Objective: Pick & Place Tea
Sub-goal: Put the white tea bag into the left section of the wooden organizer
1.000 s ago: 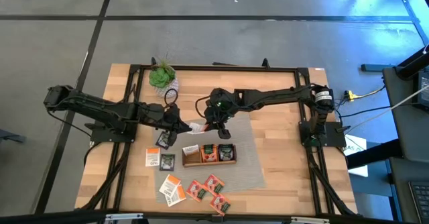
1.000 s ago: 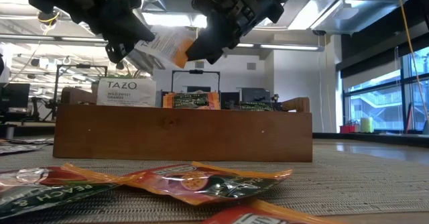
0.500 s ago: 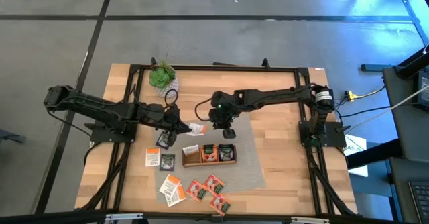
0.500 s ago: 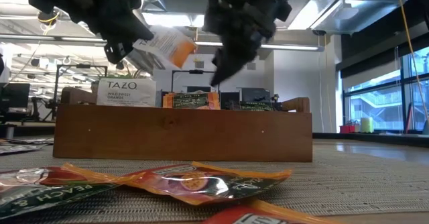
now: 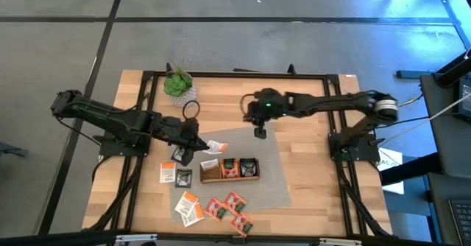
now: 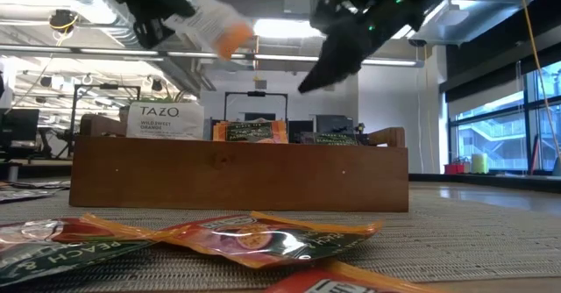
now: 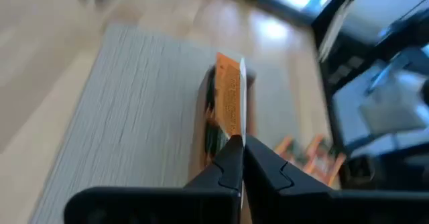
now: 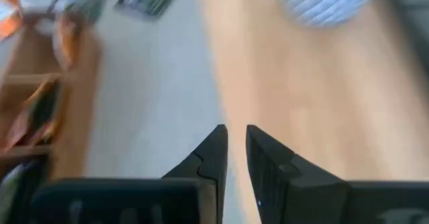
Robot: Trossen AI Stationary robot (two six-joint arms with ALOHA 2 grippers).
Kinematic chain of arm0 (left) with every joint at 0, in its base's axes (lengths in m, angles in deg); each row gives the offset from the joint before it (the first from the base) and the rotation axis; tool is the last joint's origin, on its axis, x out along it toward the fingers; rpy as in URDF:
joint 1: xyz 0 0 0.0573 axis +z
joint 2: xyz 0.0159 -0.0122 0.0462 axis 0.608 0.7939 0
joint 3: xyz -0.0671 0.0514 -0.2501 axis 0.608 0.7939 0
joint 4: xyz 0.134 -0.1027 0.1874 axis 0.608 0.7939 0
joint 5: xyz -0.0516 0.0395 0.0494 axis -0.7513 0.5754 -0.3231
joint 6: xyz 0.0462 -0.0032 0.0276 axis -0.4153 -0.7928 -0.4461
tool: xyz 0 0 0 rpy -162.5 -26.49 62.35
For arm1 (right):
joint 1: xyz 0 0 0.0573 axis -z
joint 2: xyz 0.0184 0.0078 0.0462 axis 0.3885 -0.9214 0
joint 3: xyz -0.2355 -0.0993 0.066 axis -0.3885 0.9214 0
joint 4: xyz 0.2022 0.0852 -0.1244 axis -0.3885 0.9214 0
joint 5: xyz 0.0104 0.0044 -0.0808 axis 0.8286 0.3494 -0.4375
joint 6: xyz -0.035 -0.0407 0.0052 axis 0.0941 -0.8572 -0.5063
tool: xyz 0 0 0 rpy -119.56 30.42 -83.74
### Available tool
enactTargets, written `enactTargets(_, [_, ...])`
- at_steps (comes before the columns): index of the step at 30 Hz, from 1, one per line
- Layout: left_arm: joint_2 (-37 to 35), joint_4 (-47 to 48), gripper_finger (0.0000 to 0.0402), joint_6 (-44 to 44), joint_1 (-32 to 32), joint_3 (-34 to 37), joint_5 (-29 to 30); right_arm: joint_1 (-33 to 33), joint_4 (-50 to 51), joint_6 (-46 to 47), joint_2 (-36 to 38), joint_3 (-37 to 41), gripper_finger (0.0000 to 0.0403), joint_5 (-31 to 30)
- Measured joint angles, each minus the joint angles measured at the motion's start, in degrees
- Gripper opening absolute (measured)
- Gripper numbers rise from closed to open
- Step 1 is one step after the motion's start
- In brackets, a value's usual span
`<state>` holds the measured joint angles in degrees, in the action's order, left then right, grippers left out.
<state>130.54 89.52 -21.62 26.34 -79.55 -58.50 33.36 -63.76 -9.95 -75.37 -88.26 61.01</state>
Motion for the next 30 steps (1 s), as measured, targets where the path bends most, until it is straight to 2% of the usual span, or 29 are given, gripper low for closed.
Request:
enactTargets(4, [5.6, 8.9, 0.0003, 1.0, -0.7, -7.3, -2.8, -0.5, -8.1, 1.5, 6.2, 5.4, 0.0058, -4.6])
enactTargets(7, [11.5, 14.4, 0.0003, 1.0, -0.8, -13.8, -9.3, -0.8, -13.6, 2.4, 8.3, 8.1, 0.0058, -4.8])
enactTargets(10, [17.6, 23.3, 0.0003, 0.5, -0.7, -21.7, -14.9, -0.9, -14.5, 2.8, 8.4, 9.4, 0.0058, -4.6])
enactTargets(14, [25.7, 40.6, 0.0003, 0.6, -0.6, -32.3, -15.6, -0.8, -14.7, 3.0, 8.3, 11.3, 0.0058, -4.7])
enactTargets(17, [31.2, 48.9, 0.0003, 0.4, -0.6, -37.8, -15.9, -0.8, -14.7, 3.0, 8.2, 11.9, 0.0058, -4.7])
enactTargets(24, [39.7, 51.0, 0.0003, -5.9, -0.1, -42.2, -20.4, -0.8, -15.1, 3.0, 8.2, 11.9, 0.0058, -4.7])
enactTargets(30, [43.0, 51.5, 0.0003, -6.7, 1.0, -42.5, -18.7, -0.8, -15.0, 3.0, 8.2, 11.9, 0.0058, -4.7])
